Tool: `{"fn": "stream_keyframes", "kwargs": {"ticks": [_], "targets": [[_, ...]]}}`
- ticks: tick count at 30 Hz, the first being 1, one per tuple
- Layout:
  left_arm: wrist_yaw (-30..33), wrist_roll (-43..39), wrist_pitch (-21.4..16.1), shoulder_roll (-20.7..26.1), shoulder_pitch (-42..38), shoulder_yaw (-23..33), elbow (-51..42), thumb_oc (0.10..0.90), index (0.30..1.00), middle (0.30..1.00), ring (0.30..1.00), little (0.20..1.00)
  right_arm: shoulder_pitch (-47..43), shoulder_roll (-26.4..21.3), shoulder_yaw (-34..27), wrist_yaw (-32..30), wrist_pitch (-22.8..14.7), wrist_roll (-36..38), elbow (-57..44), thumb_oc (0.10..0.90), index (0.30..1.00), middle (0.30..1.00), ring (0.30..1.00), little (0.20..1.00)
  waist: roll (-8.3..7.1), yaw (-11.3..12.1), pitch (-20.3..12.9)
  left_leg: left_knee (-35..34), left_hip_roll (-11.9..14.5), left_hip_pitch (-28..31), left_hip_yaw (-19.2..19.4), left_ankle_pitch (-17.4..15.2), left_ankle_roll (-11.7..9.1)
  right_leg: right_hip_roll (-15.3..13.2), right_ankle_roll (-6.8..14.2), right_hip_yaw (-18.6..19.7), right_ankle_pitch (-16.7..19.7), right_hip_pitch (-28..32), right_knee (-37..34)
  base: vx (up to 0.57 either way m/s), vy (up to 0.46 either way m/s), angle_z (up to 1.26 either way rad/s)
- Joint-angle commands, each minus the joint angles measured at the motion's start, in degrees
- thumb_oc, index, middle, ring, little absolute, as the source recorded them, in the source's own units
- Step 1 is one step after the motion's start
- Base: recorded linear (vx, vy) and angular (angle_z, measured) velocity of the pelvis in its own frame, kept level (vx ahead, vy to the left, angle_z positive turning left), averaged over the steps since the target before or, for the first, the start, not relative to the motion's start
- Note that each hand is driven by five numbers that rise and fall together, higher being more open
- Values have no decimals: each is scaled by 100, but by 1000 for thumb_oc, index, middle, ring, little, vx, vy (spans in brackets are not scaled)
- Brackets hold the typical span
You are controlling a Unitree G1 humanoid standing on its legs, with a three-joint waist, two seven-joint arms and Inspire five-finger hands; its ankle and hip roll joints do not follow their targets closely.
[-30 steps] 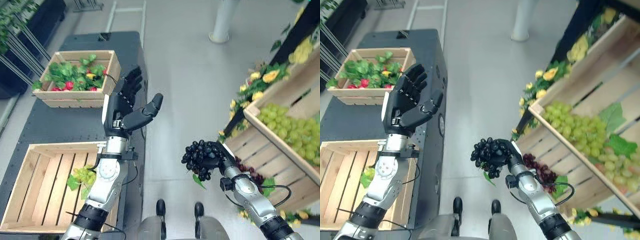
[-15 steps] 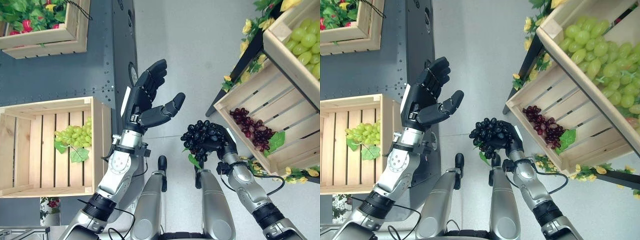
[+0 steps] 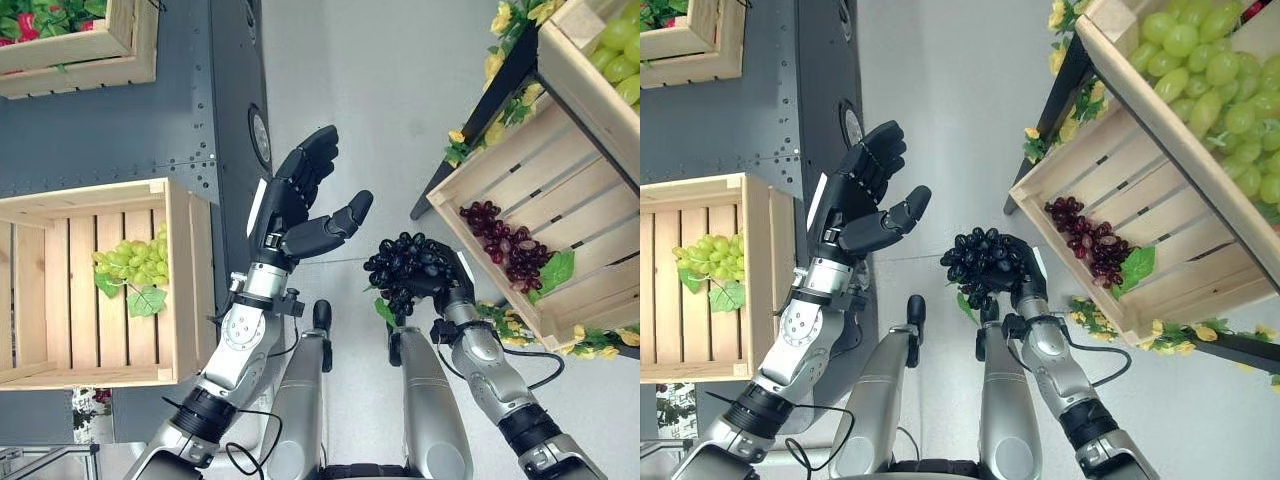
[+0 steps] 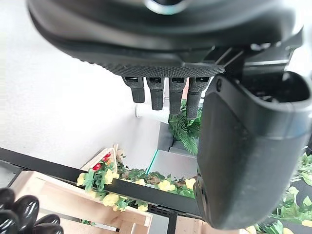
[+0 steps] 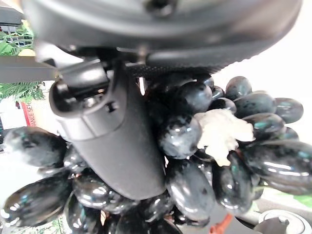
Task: Pick up the fruits from the basket on one side to the basket on the other side
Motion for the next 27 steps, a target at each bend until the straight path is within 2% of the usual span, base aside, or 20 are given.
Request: {"fn": "stream_keyframes", "kwargs": {"ticks": [1,2,7,8,10,15,24,27], "targets": [[-138,56,-768,-142,-320,146,-663,800,900,900,900,900,-395,246,-428,-6,-1065,669,-644,400,300,300,300,300,-31,32,-79,432,-525,-349,458,-88,365,356,-325,-293,335,372,-278,47,-41,1],[-135,88,-737,-135,-355,133,-619,800,900,900,900,900,-482,276,-535,89,-1147,1053,-510,400,300,300,300,300,-25,50,-79,488,-539,-430,453,-66,370,362,-334,-305,343,323,-259,27,-41,2],[-191,12,-638,-103,-464,120,-538,800,900,900,900,900,-759,262,-752,42,-1262,1449,-171,400,300,300,300,300,-14,104,-79,623,-527,-511,482,-206,408,325,-339,-385,311,214,-114,26,-25,1],[-270,-24,-570,-93,-435,129,-546,800,900,900,900,900,-789,270,-903,70,-1343,2079,-72,400,300,300,300,300,-13,123,-79,705,-530,-486,472,-264,402,319,-343,-415,266,260,-68,82,-68,3],[-332,-90,-495,-63,-408,136,-555,800,900,900,900,900,-829,320,-1168,21,-1472,2544,75,400,300,300,300,300,-4,144,-79,785,-540,-480,456,-291,405,324,-355,-441,231,294,-12,69,-51,5],[-370,-139,-421,13,-436,82,-622,800,900,900,900,900,-994,296,-1521,-431,-1681,2475,64,400,300,300,300,300,11,187,-79,857,-562,-541,451,-312,432,296,-369,-510,270,289,-22,43,-39,3],[-507,-382,-313,200,-487,95,-534,800,900,900,900,900,-1168,80,-2171,-932,-2011,3022,309,400,300,300,300,300,-4,232,-79,906,-576,-503,476,-470,498,232,-341,-617,280,248,95,32,-22,3],[-594,-384,-288,234,-494,83,-559,800,900,900,900,900,-1183,-3,-2272,-1241,-1987,2755,481,400,300,300,300,300,-11,238,-79,883,-581,-462,479,-487,514,238,-341,-629,284,274,85,40,-4,1]]}}
